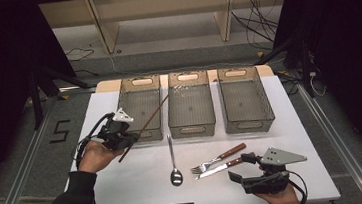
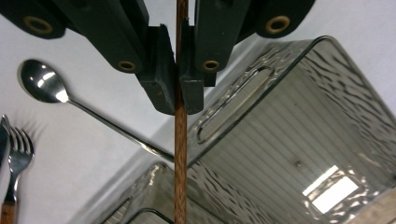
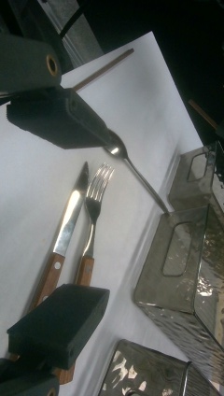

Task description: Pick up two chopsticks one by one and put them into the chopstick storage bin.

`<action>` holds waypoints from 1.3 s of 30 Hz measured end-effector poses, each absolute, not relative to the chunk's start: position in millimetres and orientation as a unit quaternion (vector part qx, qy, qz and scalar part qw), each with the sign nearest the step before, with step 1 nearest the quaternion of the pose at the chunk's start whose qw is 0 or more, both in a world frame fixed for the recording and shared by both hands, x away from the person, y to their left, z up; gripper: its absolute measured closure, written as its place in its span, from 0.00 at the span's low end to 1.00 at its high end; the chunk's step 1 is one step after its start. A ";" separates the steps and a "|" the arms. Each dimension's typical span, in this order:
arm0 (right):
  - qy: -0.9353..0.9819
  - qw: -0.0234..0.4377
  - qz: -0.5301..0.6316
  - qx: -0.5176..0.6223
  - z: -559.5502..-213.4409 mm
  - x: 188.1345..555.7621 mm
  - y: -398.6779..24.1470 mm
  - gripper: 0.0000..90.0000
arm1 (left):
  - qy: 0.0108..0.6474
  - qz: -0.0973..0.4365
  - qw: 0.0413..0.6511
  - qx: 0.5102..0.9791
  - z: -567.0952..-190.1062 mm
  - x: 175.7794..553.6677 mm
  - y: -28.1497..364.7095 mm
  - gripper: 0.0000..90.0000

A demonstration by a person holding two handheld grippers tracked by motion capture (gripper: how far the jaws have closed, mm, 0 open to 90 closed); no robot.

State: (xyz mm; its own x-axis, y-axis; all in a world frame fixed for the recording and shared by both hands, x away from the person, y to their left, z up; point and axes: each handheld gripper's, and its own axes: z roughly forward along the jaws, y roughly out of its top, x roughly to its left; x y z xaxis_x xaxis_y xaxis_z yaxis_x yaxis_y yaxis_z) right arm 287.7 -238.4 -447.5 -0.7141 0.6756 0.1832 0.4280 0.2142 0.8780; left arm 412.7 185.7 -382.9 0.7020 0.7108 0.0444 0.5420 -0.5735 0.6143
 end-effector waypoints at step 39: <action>0.769 0.118 0.515 0.360 -447.9 287.9 -238.5 0.25 | 0.447 0.173 0.318 0.818 -359.8 481.9 208.4 0.94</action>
State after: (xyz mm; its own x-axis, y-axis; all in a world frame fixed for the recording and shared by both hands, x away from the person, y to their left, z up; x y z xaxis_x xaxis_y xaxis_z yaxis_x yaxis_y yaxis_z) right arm 287.9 -238.5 -447.9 -0.7134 0.6749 0.1885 0.4314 0.2111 0.8771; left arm 481.9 208.4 -359.8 0.5398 0.8418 -0.0021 0.6216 -0.3970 0.6753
